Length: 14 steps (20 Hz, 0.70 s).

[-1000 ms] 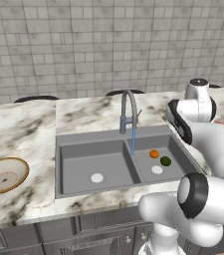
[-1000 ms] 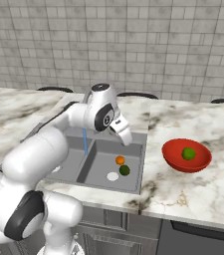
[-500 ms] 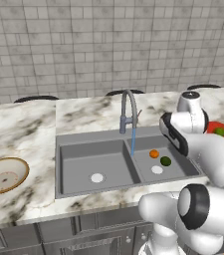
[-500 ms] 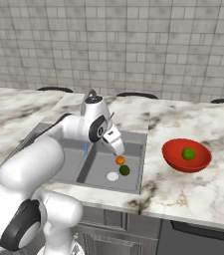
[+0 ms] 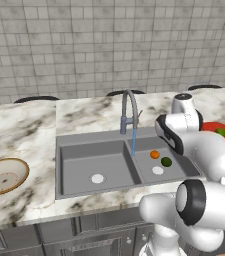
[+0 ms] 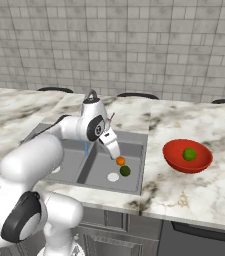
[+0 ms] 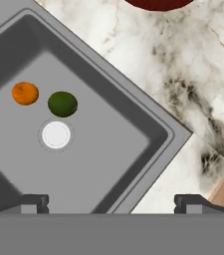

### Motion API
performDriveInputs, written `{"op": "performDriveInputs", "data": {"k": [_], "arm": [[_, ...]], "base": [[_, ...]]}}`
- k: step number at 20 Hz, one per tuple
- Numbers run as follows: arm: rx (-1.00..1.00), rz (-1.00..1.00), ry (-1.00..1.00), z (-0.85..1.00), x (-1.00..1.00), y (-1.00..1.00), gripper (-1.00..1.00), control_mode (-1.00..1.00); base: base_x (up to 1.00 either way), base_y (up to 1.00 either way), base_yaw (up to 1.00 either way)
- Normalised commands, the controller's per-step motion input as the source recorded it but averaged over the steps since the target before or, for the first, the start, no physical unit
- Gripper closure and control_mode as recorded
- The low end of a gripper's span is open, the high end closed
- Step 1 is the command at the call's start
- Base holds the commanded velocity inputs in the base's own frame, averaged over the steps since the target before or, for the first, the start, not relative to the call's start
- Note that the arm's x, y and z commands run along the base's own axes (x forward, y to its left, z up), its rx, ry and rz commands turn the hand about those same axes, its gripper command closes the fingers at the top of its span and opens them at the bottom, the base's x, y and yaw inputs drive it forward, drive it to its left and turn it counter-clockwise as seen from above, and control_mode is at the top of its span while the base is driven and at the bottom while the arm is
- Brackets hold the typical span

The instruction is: Pick the limes from the sink and place them in one bowl. Place the tangerine in the other bowl. Then turn off the sink faucet.

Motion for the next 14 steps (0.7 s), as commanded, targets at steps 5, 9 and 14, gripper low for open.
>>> {"op": "performDriveInputs", "data": {"k": [5, 9, 14], "arm": [[0.01, -0.05, 0.01, -0.16, 0.06, 0.0, -1.0, -1.0], [0.01, -0.02, 0.0, -0.3, 0.04, 0.0, -1.0, -1.0], [0.02, 0.0, 0.0, -0.36, 0.0, -0.07, -1.0, -1.0]], "base": [[0.0, 0.0, 0.0], [0.0, 0.0, 0.0], [0.0, 0.0, 0.0]]}}
